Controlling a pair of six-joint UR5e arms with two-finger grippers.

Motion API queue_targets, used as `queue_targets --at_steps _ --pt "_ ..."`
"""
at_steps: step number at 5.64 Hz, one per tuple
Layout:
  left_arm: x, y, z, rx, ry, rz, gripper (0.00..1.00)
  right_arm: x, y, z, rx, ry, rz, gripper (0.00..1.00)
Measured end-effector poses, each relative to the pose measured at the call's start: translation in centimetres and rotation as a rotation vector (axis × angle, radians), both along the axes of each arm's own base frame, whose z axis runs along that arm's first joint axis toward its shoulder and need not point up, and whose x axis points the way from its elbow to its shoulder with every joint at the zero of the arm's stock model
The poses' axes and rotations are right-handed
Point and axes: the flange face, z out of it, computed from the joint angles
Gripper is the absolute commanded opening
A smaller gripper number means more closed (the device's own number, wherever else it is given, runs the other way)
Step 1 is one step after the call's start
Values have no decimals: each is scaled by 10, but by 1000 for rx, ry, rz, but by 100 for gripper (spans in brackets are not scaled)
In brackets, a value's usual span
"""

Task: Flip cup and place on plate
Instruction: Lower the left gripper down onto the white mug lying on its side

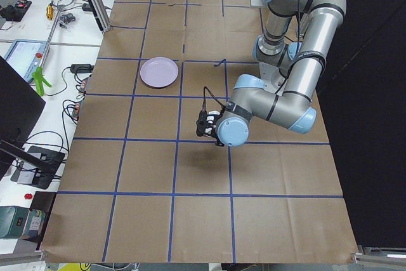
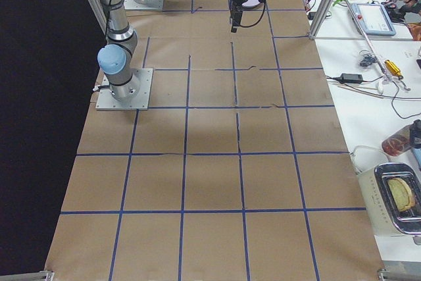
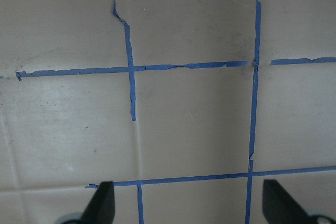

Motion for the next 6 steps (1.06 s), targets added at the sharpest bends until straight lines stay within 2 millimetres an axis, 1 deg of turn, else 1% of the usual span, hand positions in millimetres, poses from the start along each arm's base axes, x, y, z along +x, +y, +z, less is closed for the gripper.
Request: queue_targets --at_steps 1,2,4,5,6 --pt "11 4 -39 -7 109 4 98 0 0 0 0 0 0 100" --pt "15 5 -71 -11 215 17 98 0 0 0 0 0 0 100" --pt "16 5 -128 -9 390 44 98 0 0 0 0 0 0 100" --pt "18 8 -152 -4 466 62 98 0 0 0 0 0 0 100" --pt "18 9 -168 3 562 102 98 0 0 0 0 0 0 100"
